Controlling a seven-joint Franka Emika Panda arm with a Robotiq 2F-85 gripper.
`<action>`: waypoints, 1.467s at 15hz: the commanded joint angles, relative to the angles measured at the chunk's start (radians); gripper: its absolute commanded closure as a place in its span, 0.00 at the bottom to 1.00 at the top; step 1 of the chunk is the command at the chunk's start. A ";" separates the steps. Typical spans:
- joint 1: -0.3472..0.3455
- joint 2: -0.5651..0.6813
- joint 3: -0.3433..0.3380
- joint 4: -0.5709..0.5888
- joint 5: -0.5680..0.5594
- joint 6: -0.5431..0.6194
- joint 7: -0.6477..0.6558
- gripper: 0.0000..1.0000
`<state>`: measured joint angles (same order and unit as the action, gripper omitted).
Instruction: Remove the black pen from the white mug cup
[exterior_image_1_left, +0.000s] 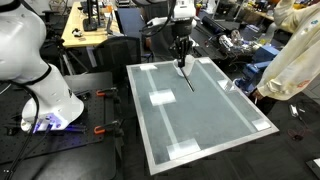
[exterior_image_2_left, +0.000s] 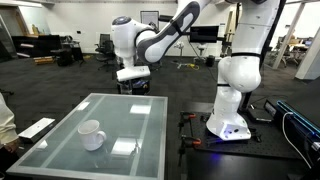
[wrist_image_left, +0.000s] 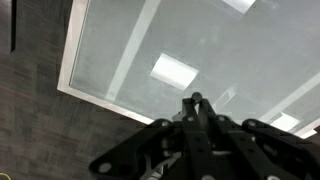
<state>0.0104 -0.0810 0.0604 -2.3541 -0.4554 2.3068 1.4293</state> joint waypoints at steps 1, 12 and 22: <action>-0.002 0.052 0.006 0.013 -0.042 0.016 0.064 0.97; 0.021 0.234 -0.043 0.035 -0.266 0.146 0.189 0.97; 0.055 0.340 -0.094 0.085 -0.274 0.210 0.182 0.64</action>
<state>0.0394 0.2397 -0.0042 -2.2889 -0.7149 2.4887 1.5953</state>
